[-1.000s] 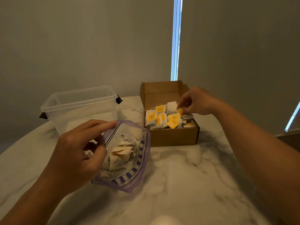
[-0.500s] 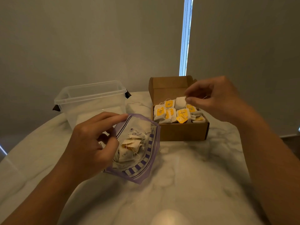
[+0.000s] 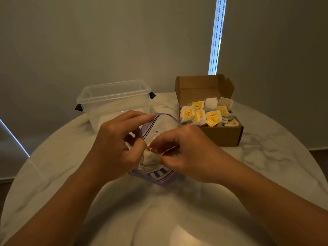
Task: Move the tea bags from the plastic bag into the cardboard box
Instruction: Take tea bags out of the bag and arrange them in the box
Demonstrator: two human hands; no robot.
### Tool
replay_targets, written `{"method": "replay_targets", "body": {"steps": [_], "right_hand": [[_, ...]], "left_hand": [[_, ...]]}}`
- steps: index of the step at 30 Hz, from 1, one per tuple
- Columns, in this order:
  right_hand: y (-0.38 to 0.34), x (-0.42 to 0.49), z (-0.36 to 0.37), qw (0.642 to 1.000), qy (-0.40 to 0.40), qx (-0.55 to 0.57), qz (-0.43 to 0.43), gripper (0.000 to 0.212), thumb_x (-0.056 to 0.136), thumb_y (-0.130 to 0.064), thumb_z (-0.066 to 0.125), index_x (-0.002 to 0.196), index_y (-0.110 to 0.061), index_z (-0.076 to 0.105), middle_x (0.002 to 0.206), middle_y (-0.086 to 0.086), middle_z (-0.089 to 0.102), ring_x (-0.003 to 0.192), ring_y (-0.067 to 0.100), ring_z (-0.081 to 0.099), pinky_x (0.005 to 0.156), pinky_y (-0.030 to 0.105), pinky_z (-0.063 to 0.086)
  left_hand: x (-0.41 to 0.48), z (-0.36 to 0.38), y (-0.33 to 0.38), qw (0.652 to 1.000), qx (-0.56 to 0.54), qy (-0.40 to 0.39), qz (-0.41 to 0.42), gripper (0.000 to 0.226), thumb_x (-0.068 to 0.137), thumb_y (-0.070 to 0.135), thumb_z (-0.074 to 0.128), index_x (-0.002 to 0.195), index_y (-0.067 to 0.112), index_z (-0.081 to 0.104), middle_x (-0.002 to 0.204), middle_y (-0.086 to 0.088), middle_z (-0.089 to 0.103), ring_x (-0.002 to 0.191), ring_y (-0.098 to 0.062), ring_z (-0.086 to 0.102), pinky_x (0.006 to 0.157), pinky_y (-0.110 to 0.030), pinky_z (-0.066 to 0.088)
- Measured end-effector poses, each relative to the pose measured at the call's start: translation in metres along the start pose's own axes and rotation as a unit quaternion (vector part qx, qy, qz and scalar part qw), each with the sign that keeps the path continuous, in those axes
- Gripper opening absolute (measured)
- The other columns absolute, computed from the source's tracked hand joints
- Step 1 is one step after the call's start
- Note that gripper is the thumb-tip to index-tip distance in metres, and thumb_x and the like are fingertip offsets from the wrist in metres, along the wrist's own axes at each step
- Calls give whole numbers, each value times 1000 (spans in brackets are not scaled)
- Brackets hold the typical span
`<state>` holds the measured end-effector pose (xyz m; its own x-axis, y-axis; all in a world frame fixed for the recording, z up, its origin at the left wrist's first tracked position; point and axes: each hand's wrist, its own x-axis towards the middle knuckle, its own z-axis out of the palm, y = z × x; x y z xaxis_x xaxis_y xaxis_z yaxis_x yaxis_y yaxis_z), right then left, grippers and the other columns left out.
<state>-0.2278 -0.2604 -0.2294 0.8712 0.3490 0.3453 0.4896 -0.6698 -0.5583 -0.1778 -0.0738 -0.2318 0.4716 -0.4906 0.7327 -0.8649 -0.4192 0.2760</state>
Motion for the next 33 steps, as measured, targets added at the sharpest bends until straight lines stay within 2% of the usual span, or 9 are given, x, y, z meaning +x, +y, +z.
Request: {"method": "replay_targets", "body": {"steps": [5,8,11,16,19,23,27,30,33], "right_hand": [[9,15,20,991,0,-129,44,33,91,-22,66,124,-24,63,118,-1,65,107,16,60,86,29,55],[12,27,25,977,-13,-205,53,28,95,-15,58,123,-13,61,118,5,60,108,23,58,84,28,48],[18,33,32,969,-73,-219,90,29,101,-6,45,128,1,53,112,13,52,108,25,52,78,19,41],[20,31,35,956,-4,-291,23,27,93,-12,60,119,-10,64,119,10,60,107,25,54,83,33,47],[20,30,34,953,-33,-300,18,27,94,-11,59,121,-6,62,124,14,56,113,28,49,86,35,45],[15,28,29,957,-33,-285,31,32,97,-8,53,128,-5,57,131,15,53,120,28,45,94,36,41],[3,12,15,973,54,-223,8,27,95,-18,60,121,-14,64,118,5,63,108,20,57,90,32,51],[-4,-6,-2,988,105,-112,36,20,90,-23,67,109,-21,72,103,-5,70,92,9,63,82,25,55],[2,-16,-19,990,104,43,84,13,83,-15,75,94,-21,76,86,-9,73,79,4,69,75,24,59]], "left_hand": [[-1,3,5,1000,-8,-1,3,45,83,6,54,127,11,62,113,1,65,86,-11,62,60,-18,55],[-1,4,6,1000,-13,0,9,47,82,3,55,127,13,62,113,2,65,85,-12,62,60,-20,55],[-1,6,6,1000,-11,-1,8,47,81,1,56,126,14,62,112,3,65,85,-9,60,60,-20,55],[-1,6,6,1000,-14,1,4,43,84,11,52,125,14,63,113,4,65,85,-8,60,61,-14,54],[-2,8,6,1000,-6,0,-1,43,84,10,53,126,13,64,113,4,65,86,-9,60,62,-15,55],[-2,8,6,1000,-11,2,-4,45,85,25,46,126,15,63,113,4,65,84,-12,62,62,-12,54],[-1,6,4,1000,-14,12,-7,44,85,22,48,126,15,62,113,6,64,85,-9,61,62,-12,54],[0,5,3,1000,-12,16,-9,43,84,12,53,126,14,63,113,7,63,86,-8,61,60,-14,54],[0,5,3,1000,-12,18,-13,44,83,8,54,126,16,63,112,7,64,86,-11,61,59,-16,55]]}}
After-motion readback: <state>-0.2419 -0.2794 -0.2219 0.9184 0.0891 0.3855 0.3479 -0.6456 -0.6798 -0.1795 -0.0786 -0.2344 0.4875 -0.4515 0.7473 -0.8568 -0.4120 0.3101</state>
